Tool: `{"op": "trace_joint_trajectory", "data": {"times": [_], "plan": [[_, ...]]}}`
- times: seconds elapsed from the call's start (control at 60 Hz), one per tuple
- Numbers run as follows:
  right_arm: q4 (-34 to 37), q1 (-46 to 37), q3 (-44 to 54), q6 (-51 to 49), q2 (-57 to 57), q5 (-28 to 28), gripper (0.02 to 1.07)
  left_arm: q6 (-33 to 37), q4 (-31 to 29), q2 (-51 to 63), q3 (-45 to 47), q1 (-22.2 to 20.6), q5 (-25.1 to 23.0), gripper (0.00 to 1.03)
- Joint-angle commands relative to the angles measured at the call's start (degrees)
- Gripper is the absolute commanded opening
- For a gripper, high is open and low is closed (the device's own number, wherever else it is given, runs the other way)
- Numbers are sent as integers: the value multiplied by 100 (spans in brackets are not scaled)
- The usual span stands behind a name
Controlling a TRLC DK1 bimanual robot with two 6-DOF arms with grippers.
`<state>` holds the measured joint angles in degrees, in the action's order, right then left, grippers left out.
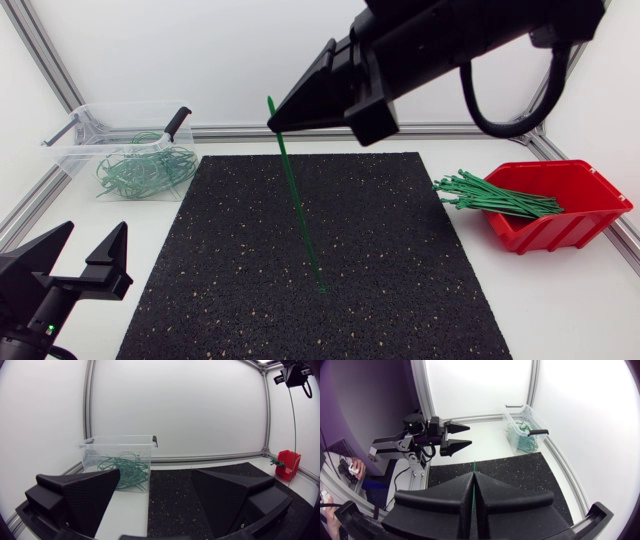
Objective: Take a green cable tie from the red box, thread the tail through the head to close it, then place it in the transparent bin on the left.
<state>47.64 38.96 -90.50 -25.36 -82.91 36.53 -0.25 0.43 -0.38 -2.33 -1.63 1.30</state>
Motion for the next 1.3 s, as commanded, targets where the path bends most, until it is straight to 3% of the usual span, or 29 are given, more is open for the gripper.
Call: {"op": "trace_joint_trajectory", "data": {"times": [0.0, 0.233, 0.417, 0.633, 1.05, 1.117, 1.2, 1.283], "plan": [[-202, -117, 349, 269, -208, 100, 8, -115, -139, -23, 224, 31, -25, 99], [-747, -389, 920, 418, -524, 407, 8, -115, -139, -23, 224, 40, -33, 99], [-879, -934, 876, 805, -788, 1673, 8, -115, -139, -23, 215, 40, -33, 99], [-1107, -925, 806, 1447, -1060, 2200, 8, -115, -148, -23, 224, 49, -33, 99], [-2189, -1497, 1272, 1912, -1667, 2226, 9, -107, -148, -23, 215, 49, -33, 99], [-2408, -1593, 1447, 1912, -1711, 2139, 31, -115, -148, -23, 215, 49, -33, 99], [-2470, -1655, 1606, 1842, -1684, 1717, 79, -115, -148, -23, 215, 49, -33, 99], [-2663, -1664, 1799, 1772, -1491, 1400, 98, -115, -148, -23, 224, 49, -33, 99]]}}
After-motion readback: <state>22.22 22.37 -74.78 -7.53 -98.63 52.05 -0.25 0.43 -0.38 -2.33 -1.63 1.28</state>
